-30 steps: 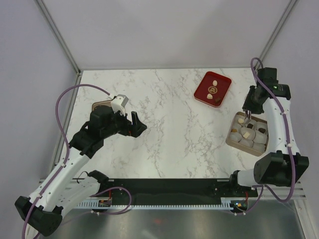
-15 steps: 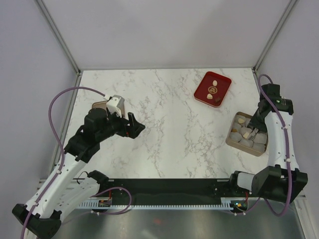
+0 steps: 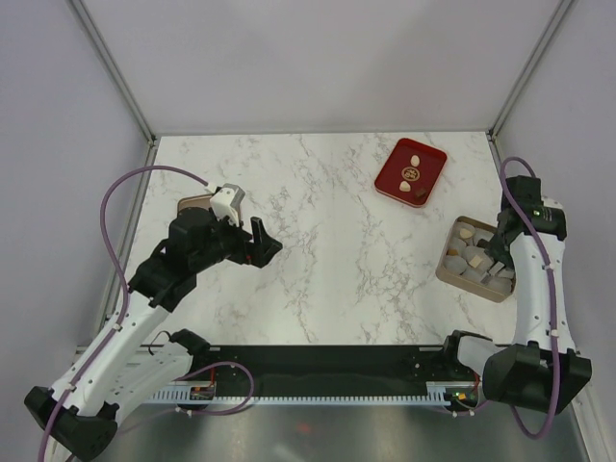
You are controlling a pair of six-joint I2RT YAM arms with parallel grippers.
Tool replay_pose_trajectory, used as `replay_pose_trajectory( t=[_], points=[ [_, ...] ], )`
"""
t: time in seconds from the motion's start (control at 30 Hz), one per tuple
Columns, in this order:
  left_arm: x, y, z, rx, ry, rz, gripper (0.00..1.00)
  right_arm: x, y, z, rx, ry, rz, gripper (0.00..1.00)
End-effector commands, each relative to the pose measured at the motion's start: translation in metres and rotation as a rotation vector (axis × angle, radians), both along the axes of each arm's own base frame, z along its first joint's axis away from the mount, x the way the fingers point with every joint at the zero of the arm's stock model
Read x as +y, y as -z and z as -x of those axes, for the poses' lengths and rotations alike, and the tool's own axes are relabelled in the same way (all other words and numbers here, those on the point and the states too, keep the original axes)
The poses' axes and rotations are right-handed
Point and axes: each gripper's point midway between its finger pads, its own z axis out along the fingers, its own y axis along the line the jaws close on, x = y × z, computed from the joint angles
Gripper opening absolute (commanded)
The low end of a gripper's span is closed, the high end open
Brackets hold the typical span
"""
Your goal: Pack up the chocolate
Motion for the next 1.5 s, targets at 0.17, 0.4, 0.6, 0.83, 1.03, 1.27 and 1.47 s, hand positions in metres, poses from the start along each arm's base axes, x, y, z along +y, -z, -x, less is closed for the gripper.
replay_pose_trajectory(
  t=[0.17,0.4,0.6,0.83,1.03,1.27,1.47],
  points=[
    [-0.002,0.002,-0.003,-0.006,0.009,-0.019,0.99,0.005,0.013,0.008,0.003,0.014,-0.028,0.31],
    [-0.002,0.002,-0.003,-0.002,0.010,-0.017,0.99,0.007,0.020,0.017,0.019,-0.002,-0.026,0.32],
    [-0.004,0.004,-0.002,0.007,0.017,-0.016,0.99,0.009,0.022,0.017,0.024,-0.004,-0.038,0.36],
    [-0.003,0.003,-0.002,0.002,0.013,-0.016,0.99,0.009,0.023,0.013,0.035,-0.013,-0.049,0.40],
    [-0.003,0.004,-0.003,0.003,0.010,-0.017,0.99,0.007,0.023,0.011,0.040,-0.010,-0.038,0.43],
    [-0.003,0.004,-0.003,0.004,0.009,-0.019,0.99,0.005,0.026,0.009,0.041,-0.016,-0.029,0.46],
    [-0.001,0.005,-0.004,0.003,0.003,-0.023,0.99,0.006,0.019,-0.001,0.010,-0.041,-0.037,0.46]
  ],
)
